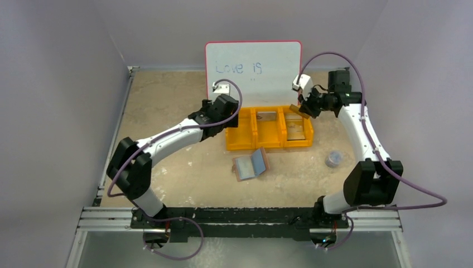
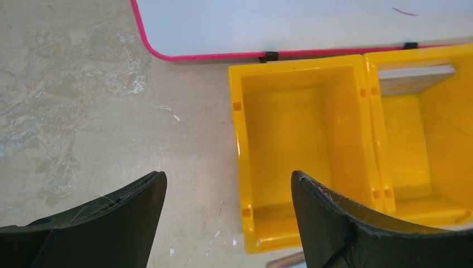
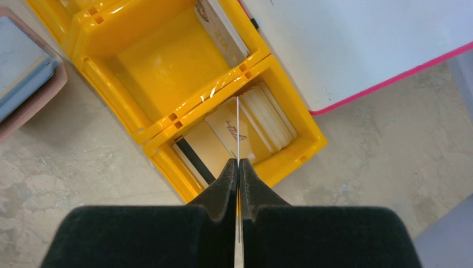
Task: Take the credit cards out of the card holder
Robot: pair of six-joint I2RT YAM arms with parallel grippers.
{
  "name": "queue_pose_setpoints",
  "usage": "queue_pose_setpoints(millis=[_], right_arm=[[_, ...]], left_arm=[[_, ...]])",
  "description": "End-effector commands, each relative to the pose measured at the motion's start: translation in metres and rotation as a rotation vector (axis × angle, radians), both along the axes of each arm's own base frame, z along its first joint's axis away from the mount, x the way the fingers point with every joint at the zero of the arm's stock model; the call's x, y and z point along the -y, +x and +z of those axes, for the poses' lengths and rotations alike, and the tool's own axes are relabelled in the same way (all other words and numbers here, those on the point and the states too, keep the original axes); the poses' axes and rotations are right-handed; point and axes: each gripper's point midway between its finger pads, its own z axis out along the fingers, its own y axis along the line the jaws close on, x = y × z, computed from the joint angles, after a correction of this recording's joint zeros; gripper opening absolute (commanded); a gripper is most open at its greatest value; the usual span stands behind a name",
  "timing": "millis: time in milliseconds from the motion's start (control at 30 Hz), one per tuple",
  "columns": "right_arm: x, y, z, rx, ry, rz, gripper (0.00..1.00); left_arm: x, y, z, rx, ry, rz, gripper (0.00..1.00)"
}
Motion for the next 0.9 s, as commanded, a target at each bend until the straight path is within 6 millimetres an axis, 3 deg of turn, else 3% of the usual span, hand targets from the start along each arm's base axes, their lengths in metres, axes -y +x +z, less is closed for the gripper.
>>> queue_pose_setpoints(millis=[0, 200, 400, 667, 867], right_arm=[[-0.009, -0.006, -0.01, -0.046, 0.027, 0.06, 0.0], [-0.01, -0.007, -0.028, -0.087, 0.026, 0.078, 0.0], [-0.009, -0.007, -0.042, -0.126, 0.022, 0.072, 0.0], [-0.009, -0.013, -0.062, -0.185, 0.028, 0.064, 0.0], [-0.014, -0.01, -0.059, -0.196, 0.057, 0.075, 0.0]], left_arm=[[-0.014, 0.025, 0.0, 0.031, 0.053, 0.142, 0.82], [-0.017, 0.036, -0.02, -0.008, 0.1, 0.175, 0.82], [-0.02, 0.034, -0.049, -0.067, 0.152, 0.176, 0.79], [-0.04, 0.033, -0.062, -0.077, 0.217, 0.229, 0.68], [-0.056, 0.029, -0.062, -0.072, 0.239, 0.253, 0.66]])
